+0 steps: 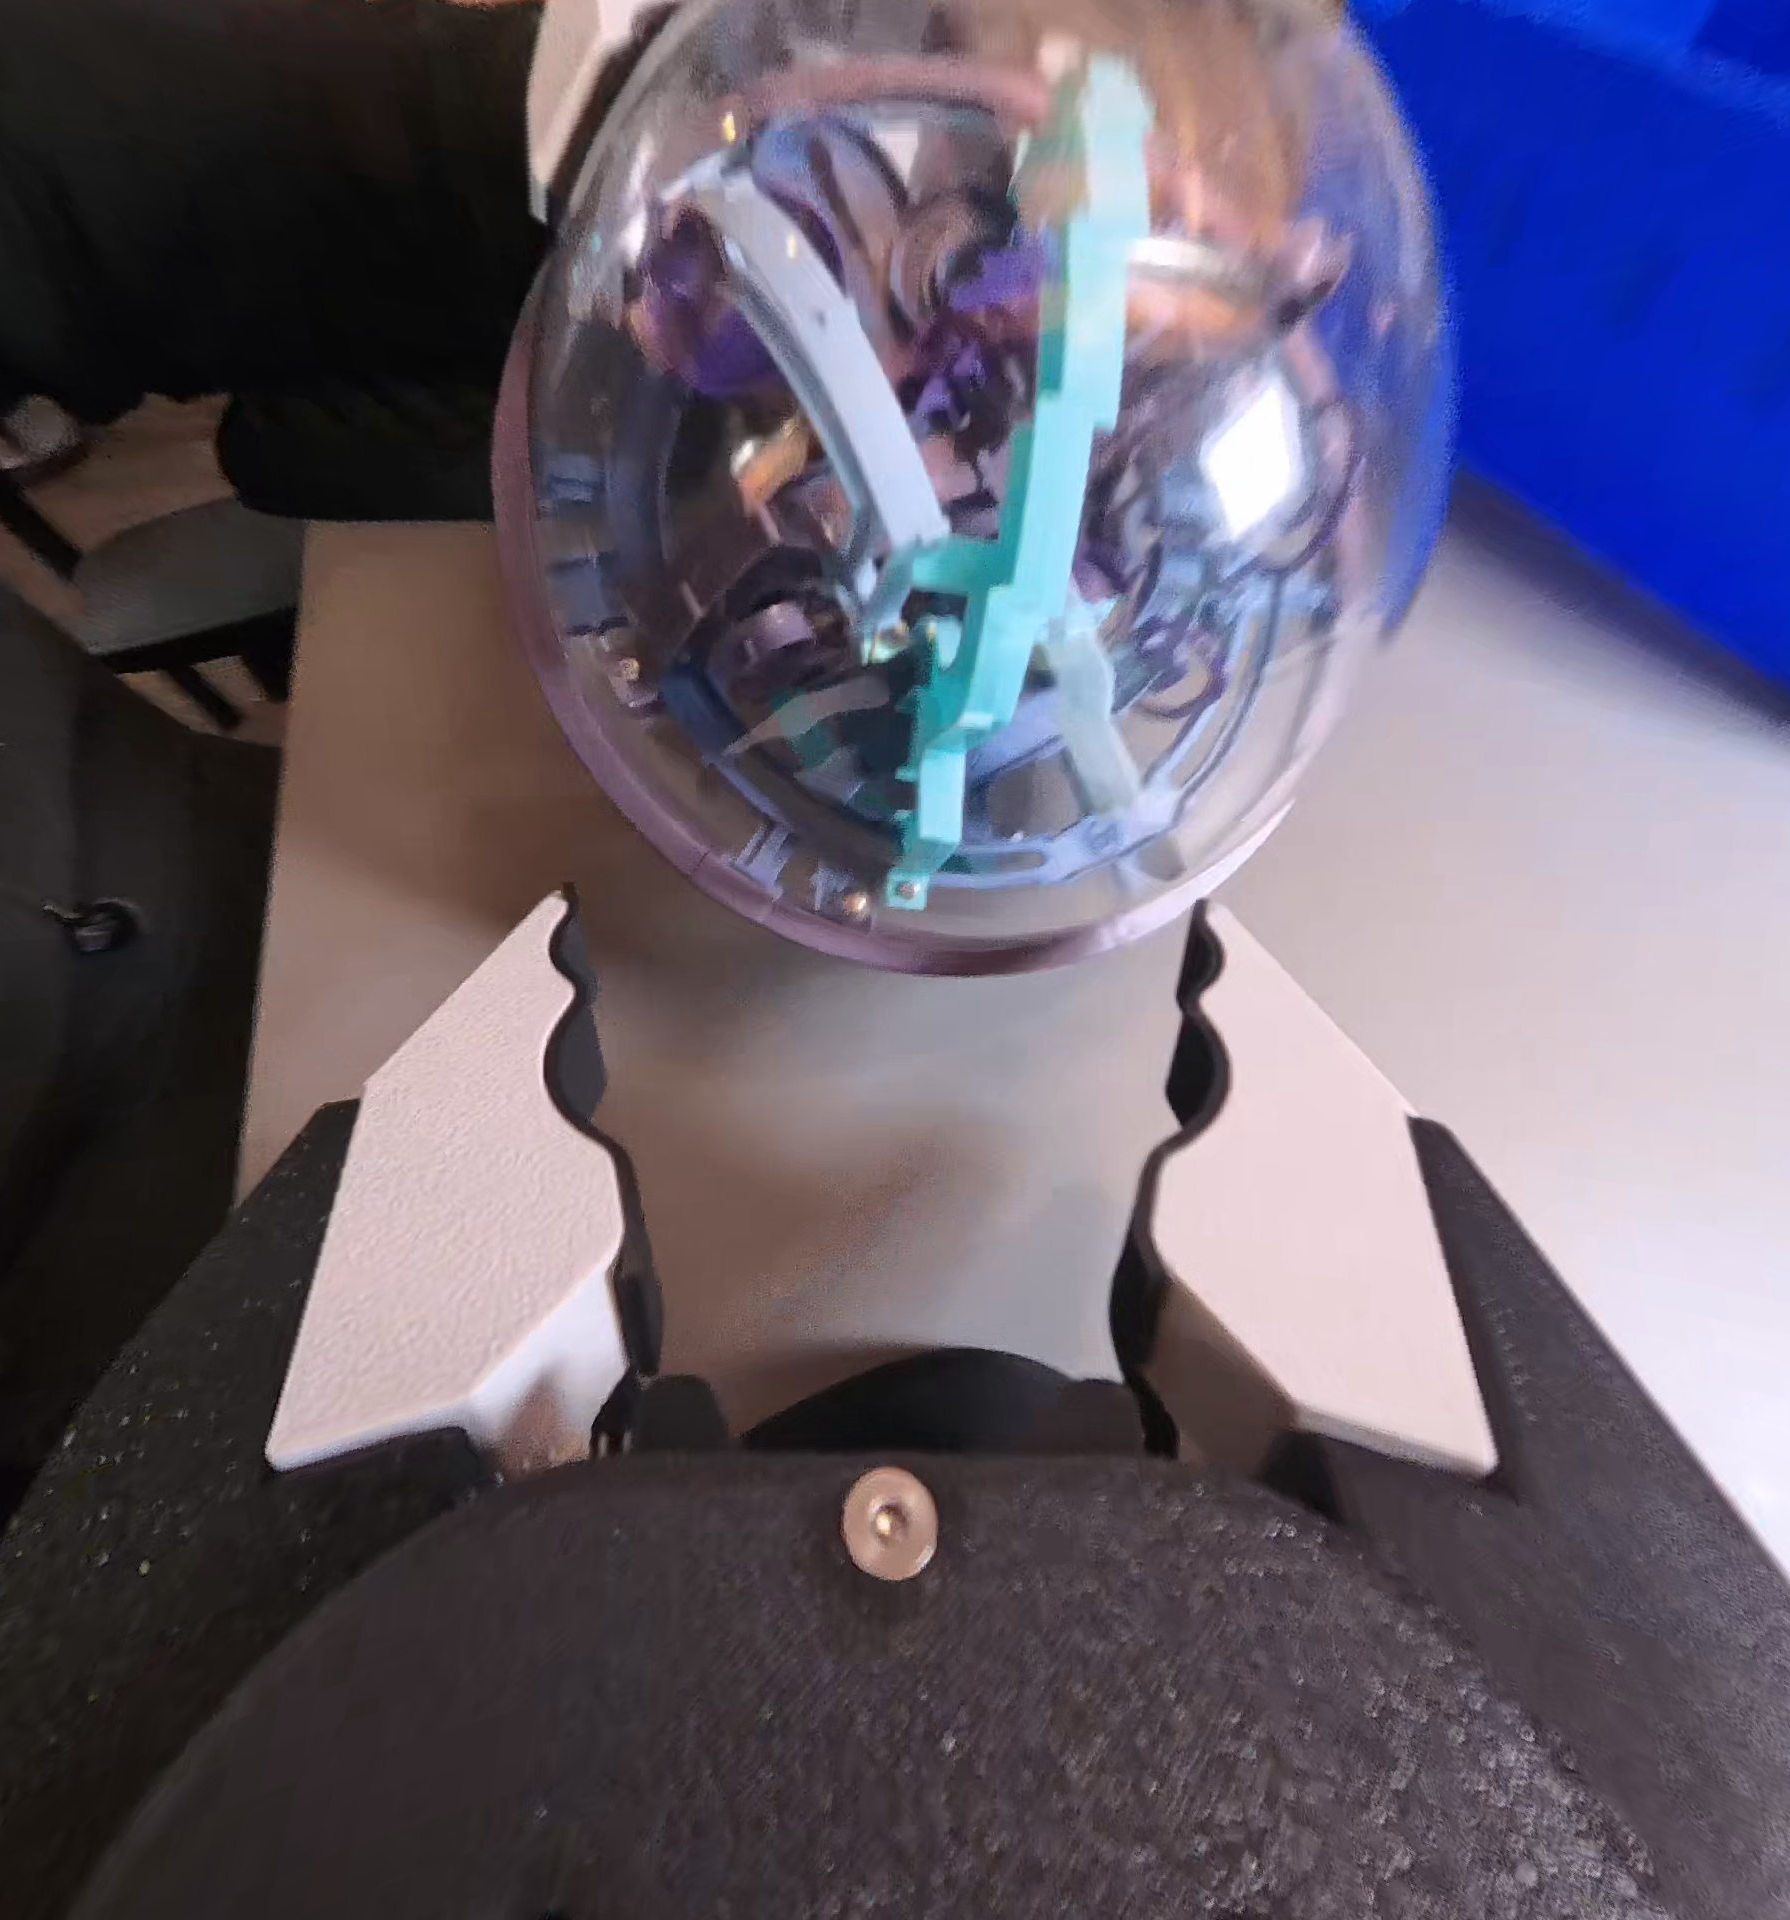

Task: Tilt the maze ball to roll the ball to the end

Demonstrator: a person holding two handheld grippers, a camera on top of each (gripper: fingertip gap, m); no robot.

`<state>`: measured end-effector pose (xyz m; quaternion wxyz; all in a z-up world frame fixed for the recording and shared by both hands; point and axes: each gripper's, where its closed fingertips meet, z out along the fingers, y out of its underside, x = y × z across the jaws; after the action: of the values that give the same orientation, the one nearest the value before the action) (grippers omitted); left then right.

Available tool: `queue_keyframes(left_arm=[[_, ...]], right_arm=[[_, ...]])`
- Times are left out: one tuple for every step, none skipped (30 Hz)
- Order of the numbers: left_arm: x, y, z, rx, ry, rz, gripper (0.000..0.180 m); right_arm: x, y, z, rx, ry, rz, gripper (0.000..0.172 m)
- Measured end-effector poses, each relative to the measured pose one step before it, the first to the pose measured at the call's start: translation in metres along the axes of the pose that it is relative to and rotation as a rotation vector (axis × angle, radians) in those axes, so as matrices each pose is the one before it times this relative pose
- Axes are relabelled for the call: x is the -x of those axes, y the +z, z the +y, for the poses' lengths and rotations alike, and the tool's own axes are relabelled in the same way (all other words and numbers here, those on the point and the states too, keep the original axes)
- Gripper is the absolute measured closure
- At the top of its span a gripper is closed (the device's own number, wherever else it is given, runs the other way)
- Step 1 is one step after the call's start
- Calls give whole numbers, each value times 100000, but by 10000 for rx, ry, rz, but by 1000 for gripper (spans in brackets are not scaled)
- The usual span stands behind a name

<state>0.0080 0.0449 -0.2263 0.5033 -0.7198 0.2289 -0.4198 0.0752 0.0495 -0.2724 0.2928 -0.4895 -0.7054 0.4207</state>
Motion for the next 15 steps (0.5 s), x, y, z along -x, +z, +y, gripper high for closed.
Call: queue_keyframes(left_arm=[[143,113,-194,-45,-154,27,36],[159,156,-216,-27,-171,8,36],[85,160,-188,-5,-104,34,37],[-2,153,-150,5,-8,67,38],[-39,124,-149,-7,36,64,39],[0,83,-147,-27,30,16,40],[-24,68,-76,-12,40,13,40],[-32,32,-32,-10,32,9,41],[-23,3,-2,-21,13,1,41],[-20,-24,2,-36,7,-4,41],[2,-48,24,-28,-5,-3,41],[-10,-81,35,-12,10,0,41],[10,-78,30,-3,-6,-14,41],[13,-62,23,-6,-12,-18,41],[-4,-63,25,-2,5,-9,41]], right_arm=[[-305,-369,-584,-273,-243,270,58],[-264,-293,-490,-151,-124,190,56],[-296,-187,-357,-60,-107,188,54],[-214,-117,-197,13,-152,148,54],[-105,-87,-117,32,-138,89,54],[25,-80,-129,2,-76,18,54],[72,-72,-114,-14,-31,-9,54],[61,-33,-66,-10,-49,13,54],[78,-2,-10,8,-58,10,55],[86,29,20,4,-30,-4,55],[90,47,27,-7,-14,-19,56],[51,62,47,-1,-30,8,56],[10,63,59,13,-50,32,56],[5,88,64,27,-40,31,57],[-19,84,67,27,-38,37,57]])
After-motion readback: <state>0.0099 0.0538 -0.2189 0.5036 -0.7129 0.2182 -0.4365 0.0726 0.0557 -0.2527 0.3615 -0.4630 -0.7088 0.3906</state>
